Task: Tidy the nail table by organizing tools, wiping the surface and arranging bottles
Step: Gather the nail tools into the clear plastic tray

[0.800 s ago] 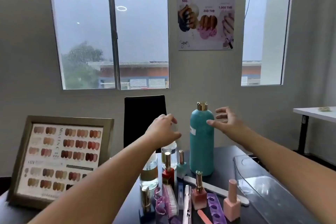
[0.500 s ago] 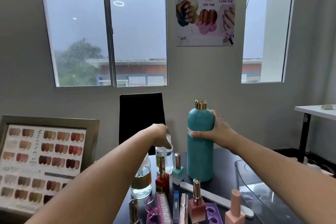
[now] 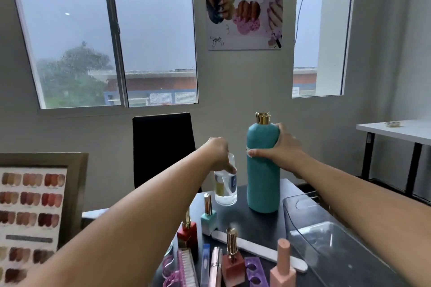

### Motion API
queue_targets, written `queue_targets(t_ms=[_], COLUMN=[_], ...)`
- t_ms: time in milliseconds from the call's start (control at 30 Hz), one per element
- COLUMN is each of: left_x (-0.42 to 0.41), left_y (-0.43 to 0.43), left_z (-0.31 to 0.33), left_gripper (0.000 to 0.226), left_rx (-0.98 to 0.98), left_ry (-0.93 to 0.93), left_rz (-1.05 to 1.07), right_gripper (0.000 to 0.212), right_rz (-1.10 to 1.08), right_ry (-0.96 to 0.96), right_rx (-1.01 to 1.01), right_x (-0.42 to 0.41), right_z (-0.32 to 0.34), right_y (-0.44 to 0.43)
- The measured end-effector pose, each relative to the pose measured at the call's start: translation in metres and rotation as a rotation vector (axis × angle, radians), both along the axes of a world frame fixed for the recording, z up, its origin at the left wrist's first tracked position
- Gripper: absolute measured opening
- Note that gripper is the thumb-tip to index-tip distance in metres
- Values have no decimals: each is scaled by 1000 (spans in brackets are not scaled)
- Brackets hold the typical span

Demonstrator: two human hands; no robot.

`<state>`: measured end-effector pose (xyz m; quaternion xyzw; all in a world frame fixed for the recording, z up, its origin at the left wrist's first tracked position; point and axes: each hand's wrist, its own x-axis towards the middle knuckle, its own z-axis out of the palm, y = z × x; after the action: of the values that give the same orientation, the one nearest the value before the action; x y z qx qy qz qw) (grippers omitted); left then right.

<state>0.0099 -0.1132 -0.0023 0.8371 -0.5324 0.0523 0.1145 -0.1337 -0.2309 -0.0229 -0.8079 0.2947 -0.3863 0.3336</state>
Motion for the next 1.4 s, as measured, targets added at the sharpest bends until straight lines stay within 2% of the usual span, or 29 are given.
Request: queue_targets(t_ms=[167,533,633,733,833,933,1000,1067,1133,1267,1400], left_x=[-20,-34,-34,-31,-25,-17,-9,0,7,13,14], left_y=[-46,-96,-91,-77,-48,-5,25,57,86,129,158], left_z=[-6,-28,-29,-20,2,31,46,53,54,42,23], left_gripper=[65,58,64,76,72,65,59,54,51,53,57], left_rx=[-9,10,41,39,22,0,-20,-31,-16,35,117], left_ry=[4,22,4,22,-28,-44,-44,-38,-9,66,114], left_rz=[-34,-54,-52,-47,-38,-13,16,63,103,145,146], right_gripper=[80,82,86,101,103,82,61,42,33,29,32], right_rz=[-116,-111,-79,-61,-170,-269,-228,-100,74,286,328], right_ry=[15,34,34,23,-49,-84,-75,-3,133,372,562], right_rx=[-16,20,60,84,-37,-318,-422,-420,-363,-312,-318], right_x=[-21,-30,-32,-36,-42,-44,-39,-28,-16,11,32], right_z=[4,-4,-7,-4,6,21,29,34,34,24,4], right_y=[-35,-62,-60,-53,-38,-10,12,37,63,99,114])
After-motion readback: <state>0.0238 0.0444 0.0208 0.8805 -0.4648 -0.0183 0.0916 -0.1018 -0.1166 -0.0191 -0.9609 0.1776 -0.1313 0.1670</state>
